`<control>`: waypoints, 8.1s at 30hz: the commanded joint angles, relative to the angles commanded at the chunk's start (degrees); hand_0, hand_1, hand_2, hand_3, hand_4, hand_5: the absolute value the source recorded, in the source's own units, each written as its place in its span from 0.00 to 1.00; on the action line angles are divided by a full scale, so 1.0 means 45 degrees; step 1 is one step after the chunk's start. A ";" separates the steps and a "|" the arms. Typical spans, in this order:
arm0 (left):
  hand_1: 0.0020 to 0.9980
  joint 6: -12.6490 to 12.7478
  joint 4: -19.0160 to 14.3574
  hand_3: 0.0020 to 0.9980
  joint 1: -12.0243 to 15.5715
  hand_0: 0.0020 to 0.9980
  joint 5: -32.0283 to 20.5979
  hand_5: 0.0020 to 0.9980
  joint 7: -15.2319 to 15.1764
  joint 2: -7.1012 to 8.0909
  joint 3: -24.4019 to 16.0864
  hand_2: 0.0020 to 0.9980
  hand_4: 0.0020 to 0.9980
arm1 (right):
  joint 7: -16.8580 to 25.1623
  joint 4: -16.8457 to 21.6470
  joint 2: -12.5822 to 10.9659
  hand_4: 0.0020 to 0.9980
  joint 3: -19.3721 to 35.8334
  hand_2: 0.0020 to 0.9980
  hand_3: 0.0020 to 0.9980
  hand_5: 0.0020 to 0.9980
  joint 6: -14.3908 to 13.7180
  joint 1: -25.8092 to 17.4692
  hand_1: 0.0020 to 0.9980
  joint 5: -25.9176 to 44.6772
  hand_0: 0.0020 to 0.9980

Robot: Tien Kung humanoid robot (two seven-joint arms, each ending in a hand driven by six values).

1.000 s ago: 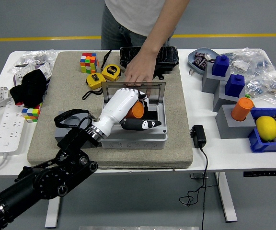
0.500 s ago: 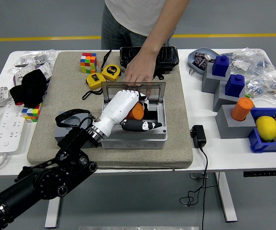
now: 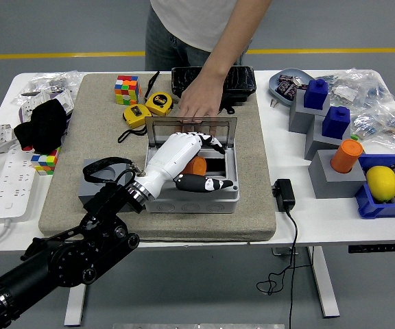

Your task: Fetch the battery,place it into the box,close the lid of the box

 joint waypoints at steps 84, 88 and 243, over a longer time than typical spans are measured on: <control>0.83 -0.5714 -0.4917 0.74 -0.0693 0.76 0.4624 1.00 0.5865 0.1875 -0.1108 0.77 1.00 | -0.0007 0.0000 0.0008 1.00 0.0259 0.78 0.83 1.00 -0.0038 -0.0089 0.84 -0.0109 0.88; 0.82 -0.5713 -0.5260 0.74 -0.0612 0.74 0.4612 1.00 0.5938 0.1934 -0.0966 0.77 1.00 | 0.0004 0.0000 0.0015 1.00 0.0222 0.78 0.83 1.00 -0.0031 -0.0076 0.84 -0.0086 0.88; 0.90 -0.5170 -0.7163 0.84 0.3775 0.78 -0.9557 1.00 0.0822 0.1153 -0.8472 0.87 1.00 | -0.0030 0.0000 0.0267 1.00 0.0694 0.78 0.83 1.00 -0.0085 -0.0194 0.84 -0.0507 0.88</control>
